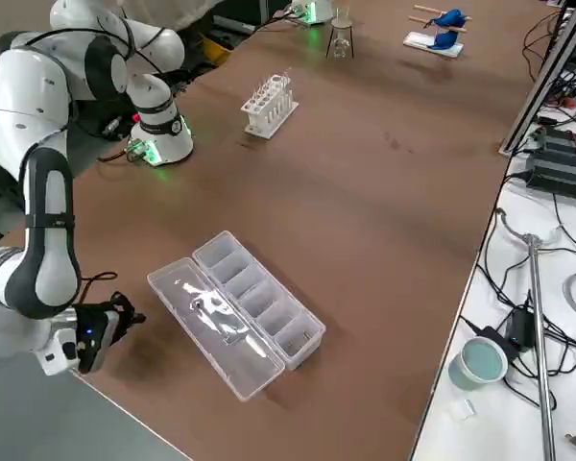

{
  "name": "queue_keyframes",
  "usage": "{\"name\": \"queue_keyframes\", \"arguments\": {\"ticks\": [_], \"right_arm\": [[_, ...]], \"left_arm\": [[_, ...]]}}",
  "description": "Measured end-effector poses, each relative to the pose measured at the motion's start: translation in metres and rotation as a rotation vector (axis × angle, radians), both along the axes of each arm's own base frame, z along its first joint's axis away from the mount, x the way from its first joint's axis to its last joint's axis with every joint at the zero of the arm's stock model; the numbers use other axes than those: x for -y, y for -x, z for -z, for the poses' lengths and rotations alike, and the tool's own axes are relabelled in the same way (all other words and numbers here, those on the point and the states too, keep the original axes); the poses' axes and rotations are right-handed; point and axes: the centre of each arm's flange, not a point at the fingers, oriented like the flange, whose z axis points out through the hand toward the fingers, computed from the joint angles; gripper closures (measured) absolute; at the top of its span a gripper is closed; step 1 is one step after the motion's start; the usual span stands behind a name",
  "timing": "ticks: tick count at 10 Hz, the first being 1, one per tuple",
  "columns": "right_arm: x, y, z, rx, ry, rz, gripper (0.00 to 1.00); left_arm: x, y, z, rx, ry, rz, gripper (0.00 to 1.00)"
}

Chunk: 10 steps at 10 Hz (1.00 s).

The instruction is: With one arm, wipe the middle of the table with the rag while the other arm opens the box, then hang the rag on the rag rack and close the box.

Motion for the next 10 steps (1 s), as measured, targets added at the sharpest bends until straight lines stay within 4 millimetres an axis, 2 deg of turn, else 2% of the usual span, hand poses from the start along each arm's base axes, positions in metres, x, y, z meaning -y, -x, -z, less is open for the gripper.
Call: {"name": "queue_keyframes", "arguments": {"ticks": [4, 9, 10], "right_arm": [[-0.026, -0.010, 0.008, 0.014, -0.153, -0.044, 0.99], [-0.066, -0.050, -0.017, 0.110, -0.361, -0.141, 0.99], [-0.077, -0.065, -0.021, 0.135, -0.387, -0.167, 0.99]], "left_arm": [[0.002, 0.001, -0.011, 0.025, 0.001, 0.002, 0.00], [0.004, -0.001, -0.004, 0.012, 0.002, 0.004, 0.00], [0.003, -0.002, -0.003, 0.010, 0.002, 0.003, 0.00]]}}
